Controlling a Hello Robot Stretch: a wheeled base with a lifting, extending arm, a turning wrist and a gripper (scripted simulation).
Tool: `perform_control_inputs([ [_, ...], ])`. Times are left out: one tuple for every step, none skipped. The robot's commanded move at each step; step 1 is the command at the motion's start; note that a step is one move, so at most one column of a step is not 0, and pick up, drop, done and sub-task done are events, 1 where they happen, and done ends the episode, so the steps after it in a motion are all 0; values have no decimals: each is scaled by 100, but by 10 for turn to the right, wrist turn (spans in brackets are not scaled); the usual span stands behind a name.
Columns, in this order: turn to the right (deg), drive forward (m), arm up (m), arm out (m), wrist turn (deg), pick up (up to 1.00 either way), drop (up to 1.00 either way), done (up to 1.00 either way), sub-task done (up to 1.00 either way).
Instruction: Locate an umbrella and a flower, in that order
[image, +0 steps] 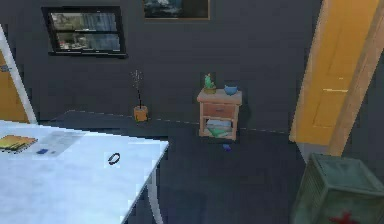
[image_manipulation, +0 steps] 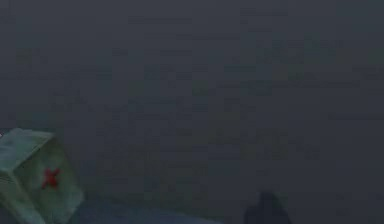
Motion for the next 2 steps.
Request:
perform_control_inputs([
  [180, 0, 0, 0, 0, 0, 0, 0, 0],
  [0, 100, 0, 0, 0, 0, 0, 0, 0],
])
